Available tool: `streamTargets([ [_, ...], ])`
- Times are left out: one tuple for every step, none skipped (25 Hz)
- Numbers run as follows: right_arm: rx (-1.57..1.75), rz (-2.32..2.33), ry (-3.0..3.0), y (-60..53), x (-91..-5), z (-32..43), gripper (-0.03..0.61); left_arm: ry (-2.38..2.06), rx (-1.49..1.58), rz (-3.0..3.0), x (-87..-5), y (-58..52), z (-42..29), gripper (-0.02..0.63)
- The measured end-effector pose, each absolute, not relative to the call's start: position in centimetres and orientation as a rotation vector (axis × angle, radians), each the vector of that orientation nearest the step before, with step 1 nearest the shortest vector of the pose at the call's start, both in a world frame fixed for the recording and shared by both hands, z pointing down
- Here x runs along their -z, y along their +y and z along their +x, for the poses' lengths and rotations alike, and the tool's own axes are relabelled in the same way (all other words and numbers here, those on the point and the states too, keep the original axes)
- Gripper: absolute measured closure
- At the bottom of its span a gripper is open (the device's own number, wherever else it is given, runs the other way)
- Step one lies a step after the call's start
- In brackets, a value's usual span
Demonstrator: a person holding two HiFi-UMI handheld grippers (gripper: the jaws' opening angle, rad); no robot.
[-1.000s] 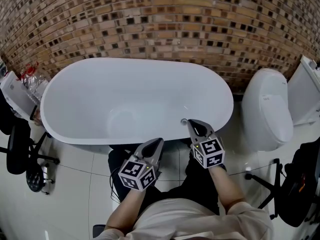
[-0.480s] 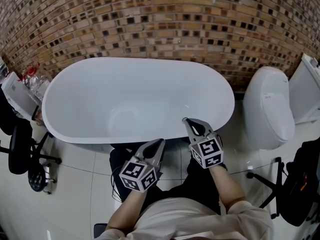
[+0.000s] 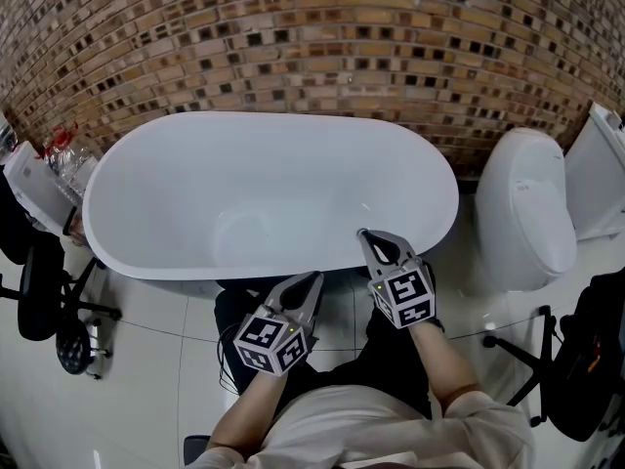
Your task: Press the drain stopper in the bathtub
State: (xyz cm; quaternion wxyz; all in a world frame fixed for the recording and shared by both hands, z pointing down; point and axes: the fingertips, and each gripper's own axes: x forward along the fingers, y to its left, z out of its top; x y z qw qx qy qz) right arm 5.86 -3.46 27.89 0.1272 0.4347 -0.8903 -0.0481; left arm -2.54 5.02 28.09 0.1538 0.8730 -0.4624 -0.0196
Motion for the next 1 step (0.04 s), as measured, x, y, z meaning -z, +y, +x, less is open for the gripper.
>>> streamTargets([
  [0.141,1.263,-2.589,-3.45,-27.95,5.85,0.561,-1.326,0.056,2.502,-28.12,5.04,-2.52,0.609],
])
